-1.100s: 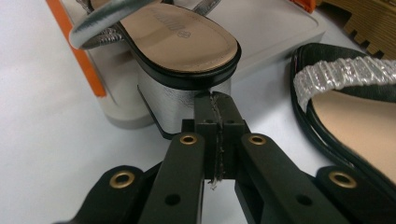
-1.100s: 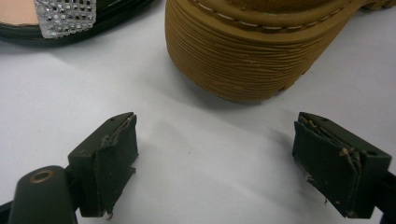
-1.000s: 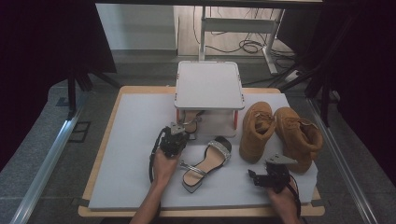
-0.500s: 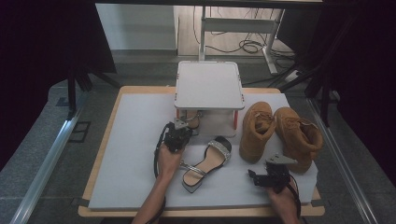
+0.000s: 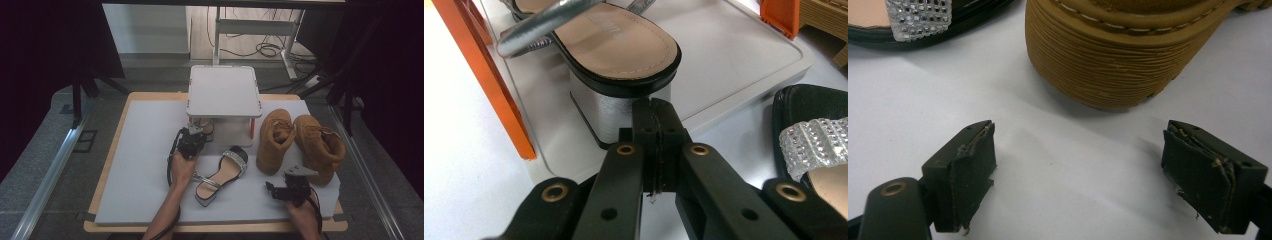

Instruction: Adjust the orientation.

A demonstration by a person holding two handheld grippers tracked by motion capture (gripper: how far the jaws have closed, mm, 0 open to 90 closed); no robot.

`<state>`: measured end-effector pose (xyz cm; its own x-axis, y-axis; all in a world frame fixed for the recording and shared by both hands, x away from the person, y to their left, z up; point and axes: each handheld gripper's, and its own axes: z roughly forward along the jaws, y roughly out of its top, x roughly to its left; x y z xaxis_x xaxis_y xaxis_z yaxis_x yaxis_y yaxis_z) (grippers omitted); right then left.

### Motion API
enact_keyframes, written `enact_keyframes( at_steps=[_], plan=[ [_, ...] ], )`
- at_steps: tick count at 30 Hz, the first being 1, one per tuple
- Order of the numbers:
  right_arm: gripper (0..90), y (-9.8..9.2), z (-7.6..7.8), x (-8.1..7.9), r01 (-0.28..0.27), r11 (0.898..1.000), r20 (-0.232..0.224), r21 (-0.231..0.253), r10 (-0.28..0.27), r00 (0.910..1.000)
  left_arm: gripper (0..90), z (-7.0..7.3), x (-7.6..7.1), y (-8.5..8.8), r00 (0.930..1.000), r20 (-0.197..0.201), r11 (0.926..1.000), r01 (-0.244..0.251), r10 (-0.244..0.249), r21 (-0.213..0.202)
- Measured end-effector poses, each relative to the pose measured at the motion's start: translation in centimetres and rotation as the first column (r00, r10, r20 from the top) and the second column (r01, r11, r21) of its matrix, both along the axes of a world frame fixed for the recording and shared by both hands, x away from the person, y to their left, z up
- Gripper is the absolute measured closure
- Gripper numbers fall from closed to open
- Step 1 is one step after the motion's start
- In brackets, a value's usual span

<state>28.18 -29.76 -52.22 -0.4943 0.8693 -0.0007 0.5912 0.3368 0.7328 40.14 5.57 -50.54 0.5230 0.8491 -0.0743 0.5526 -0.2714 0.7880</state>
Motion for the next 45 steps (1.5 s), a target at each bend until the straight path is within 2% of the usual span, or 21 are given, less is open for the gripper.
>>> enact_keyframes(
  at_steps=[8, 14, 21, 25, 28, 32, 35, 40, 45],
  plan=[
    [14.3, 0.0, 0.0, 0.0, 0.0, 1.0, 0.0, 0.001, 0.0, 1.0, 89.4, 0.1, -0.1, 0.0, 1.0, 0.004, 1.0, 0.002, -0.002, -0.001],
    [14.3, 0.0, 0.0, 0.0, 0.0, 1.0, 0.001, 0.0, 0.0, 1.0, 83.3, 0.6, -0.5, 0.2, 0.9999, 0.003, 0.9999, 0.012, -0.012, 0.001],
    [14.3, 0.0, 0.0, 0.0, 0.0, 1.0, 0.001, 0.0, 0.0, 1.0, 66.0, 0.9, -1.1, 0.9, 0.9998, -0.014, 0.9996, 0.016, -0.016, 0.022],
    [14.3, 0.0, 0.0, 0.0, 0.0, 1.0, 0.0, 0.001, 0.0, 1.0, 56.0, 1.0, -1.6, 1.4, 0.9999, -0.016, 0.998, 0.005, -0.004, 0.063],
    [14.3, 0.0, 0.0, 0.0, 0.0, 1.0, 0.0, 0.001, 0.0, 1.0, 47.1, 1.0, -1.9, 1.8, 0.9993, -0.035, 0.9972, -0.005, 0.008, 0.075],
    [14.3, 0.0, 0.0, 0.0, 0.0, 1.0, 0.001, 0.0, 0.0, 1.0, 38.3, 1.0, -2.3, 2.5, 0.9985, -0.054, 0.9983, -0.007, 0.01, 0.057],
    [14.3, 0.0, 0.0, 0.0, 0.0, 1.0, 0.0, 0.0, 0.0, 1.0, 33.1, 0.9, -2.6, 3.1, 0.9976, -0.069, 0.9996, 0.009, -0.007, 0.026],
    [14.3, 0.0, 0.0, 0.0, 0.0, 1.0, 0.001, 0.001, 0.0, 1.0, 25.1, 0.7, -3.5, 4.2, 0.9965, -0.077, 0.9995, 0.033, -0.033, -0.003],
    [14.3, 0.0, 0.0, 0.0, 0.001, 1.0, 0.0, 0.001, -0.001, 1.0, 19.3, 0.5, -4.3, 4.9, 0.9956, -0.082, 0.9988, 0.047, -0.047, 0.008]
  ],
)
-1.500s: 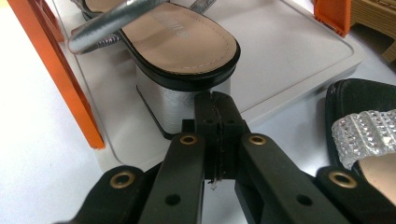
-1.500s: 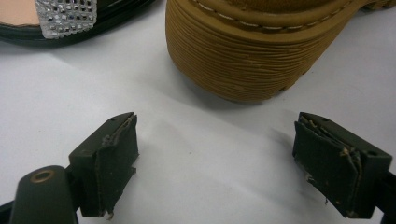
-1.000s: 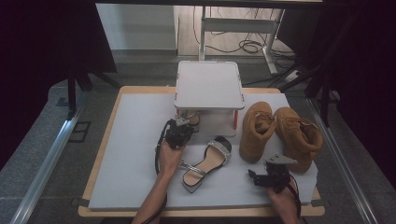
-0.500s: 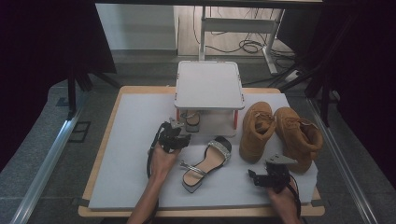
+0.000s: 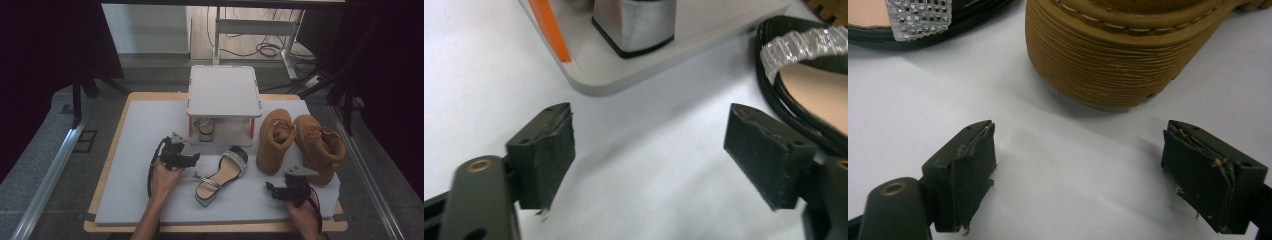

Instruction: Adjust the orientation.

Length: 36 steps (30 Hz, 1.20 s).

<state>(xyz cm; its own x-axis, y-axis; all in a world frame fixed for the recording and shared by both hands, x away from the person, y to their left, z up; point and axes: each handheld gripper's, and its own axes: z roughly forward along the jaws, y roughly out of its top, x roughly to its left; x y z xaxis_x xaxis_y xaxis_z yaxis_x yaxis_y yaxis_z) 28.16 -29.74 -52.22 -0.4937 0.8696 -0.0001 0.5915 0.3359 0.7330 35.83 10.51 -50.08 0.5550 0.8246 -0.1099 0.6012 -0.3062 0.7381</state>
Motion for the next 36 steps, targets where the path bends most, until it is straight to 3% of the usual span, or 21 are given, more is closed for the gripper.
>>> enact_keyframes(
  at_steps=[8, 12, 16, 21, 27, 36],
  plan=[
    [14.3, 0.0, 0.0, 0.0, 0.0, 1.0, 0.0, -0.001, 0.0, 1.0, 12.4, -0.3, -1.0, 0.9, 0.9986, -0.009, 0.9986, 0.053, -0.053, 0.009],
    [14.3, 0.0, 0.0, 0.0, 0.0, 1.0, 0.0, -0.001, 0.0, 1.0, 12.0, -0.3, -1.6, 1.5, 0.9991, -0.024, 0.9994, 0.034, -0.034, 0.001],
    [14.3, 0.0, 0.0, 0.0, 0.001, 1.0, 0.001, -0.002, -0.001, 1.0, 12.0, -0.4, -2.3, 2.1, 0.9997, -0.022, 0.999, 0.011, -0.01, 0.044],
    [14.3, 0.0, 0.0, 0.0, 0.001, 1.0, 0.001, -0.002, -0.001, 1.0, 11.5, -0.4, -3.4, 2.9, 0.999, -0.026, 0.9993, -0.037, 0.037, 0.002],
    [14.3, 0.0, 0.0, 0.0, 0.001, 1.0, 0.002, -0.003, -0.001, 1.0, 11.8, -0.4, -4.8, 3.2, 0.9973, -0.071, 0.9998, -0.017, 0.017, -0.008],
    [14.4, 0.0, 0.0, 0.0, 0.001, 1.0, 0.001, -0.002, -0.001, 1.0, 11.8, -0.2, -7.5, 3.6, 0.9962, -0.077, 0.999, 0.042, -0.04, 0.017]
  ],
)
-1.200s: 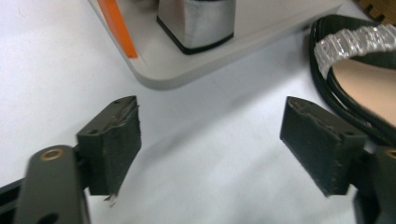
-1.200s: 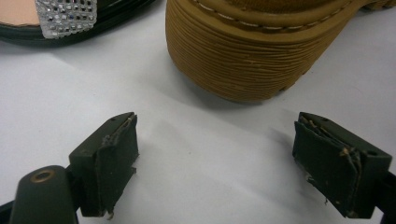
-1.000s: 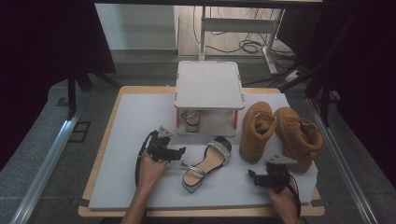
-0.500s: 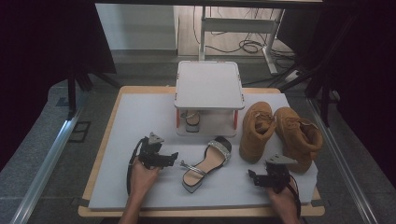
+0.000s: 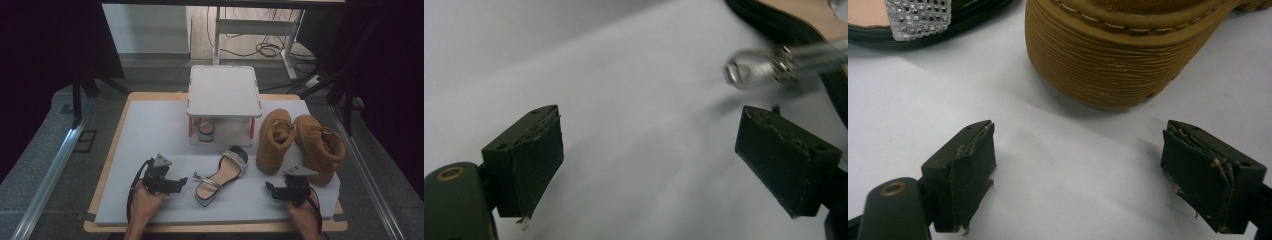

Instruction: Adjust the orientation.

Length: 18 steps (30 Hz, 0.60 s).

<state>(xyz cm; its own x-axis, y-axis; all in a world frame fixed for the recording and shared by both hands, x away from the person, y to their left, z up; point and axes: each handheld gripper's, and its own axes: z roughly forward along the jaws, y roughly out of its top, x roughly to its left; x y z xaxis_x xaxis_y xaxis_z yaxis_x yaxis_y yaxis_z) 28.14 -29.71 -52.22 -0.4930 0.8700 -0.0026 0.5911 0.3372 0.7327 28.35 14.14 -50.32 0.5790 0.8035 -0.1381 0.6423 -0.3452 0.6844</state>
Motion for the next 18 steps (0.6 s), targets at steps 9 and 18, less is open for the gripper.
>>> enact_keyframes(
  at_steps=[9, 18],
  plan=[
    [14.4, 0.0, 0.0, 0.0, 0.0, 1.0, 0.0, 0.0, 0.0, 1.0, 11.8, 0.3, -2.6, 0.1, 0.9975, 0.018, 0.9968, 0.069, -0.069, -0.039],
    [14.4, 0.0, 0.0, 0.0, 0.0, 1.0, 0.0, 0.0, 0.0, 1.0, 12.3, 0.2, -4.6, -0.8, 0.9917, 0.04, 0.9904, 0.124, -0.122, -0.06]
  ],
)
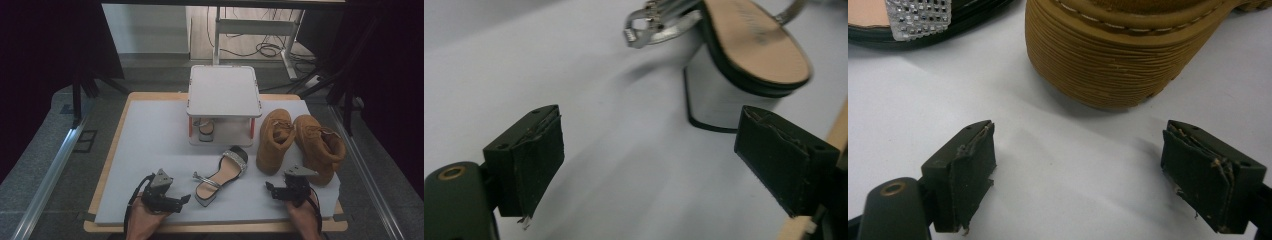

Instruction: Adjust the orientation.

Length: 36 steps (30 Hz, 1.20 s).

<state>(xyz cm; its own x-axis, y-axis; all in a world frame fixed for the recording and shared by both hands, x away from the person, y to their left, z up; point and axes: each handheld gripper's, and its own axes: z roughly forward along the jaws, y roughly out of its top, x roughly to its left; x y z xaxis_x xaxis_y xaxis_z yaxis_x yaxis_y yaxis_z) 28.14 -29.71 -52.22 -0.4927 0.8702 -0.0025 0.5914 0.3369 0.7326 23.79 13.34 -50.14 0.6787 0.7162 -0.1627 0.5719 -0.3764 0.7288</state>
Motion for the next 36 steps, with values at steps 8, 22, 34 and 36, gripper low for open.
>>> enact_keyframes(
  at_steps=[8, 22, 34, 36],
  plan=[
    [14.4, 0.0, 0.0, 0.0, 0.0, 1.0, 0.0, 0.0, 0.0, 1.0, 13.3, 0.1, -0.7, -2.0, 0.9985, 0.011, 0.9986, 0.053, -0.053, 0.007],
    [14.4, 0.0, 0.0, 0.0, 0.0, 1.0, 0.0, 0.0, 0.0, 1.0, 16.3, -0.7, 0.2, -5.3, 0.9935, 0.006, 0.9935, 0.114, -0.114, 0.009],
    [14.4, 0.0, 0.0, 0.0, 0.0, 1.0, 0.0, 0.0, 0.0, 1.0, 26.1, -1.3, 1.3, -7.3, 0.9922, -0.009, 0.9903, 0.125, -0.124, 0.06],
    [14.4, 0.0, 0.0, 0.0, 0.0, 1.0, 0.0, 0.0, 0.0, 1.0, 26.9, -1.4, 1.5, -7.6, 0.9921, -0.014, 0.9896, 0.126, -0.125, 0.07]
  ],
)
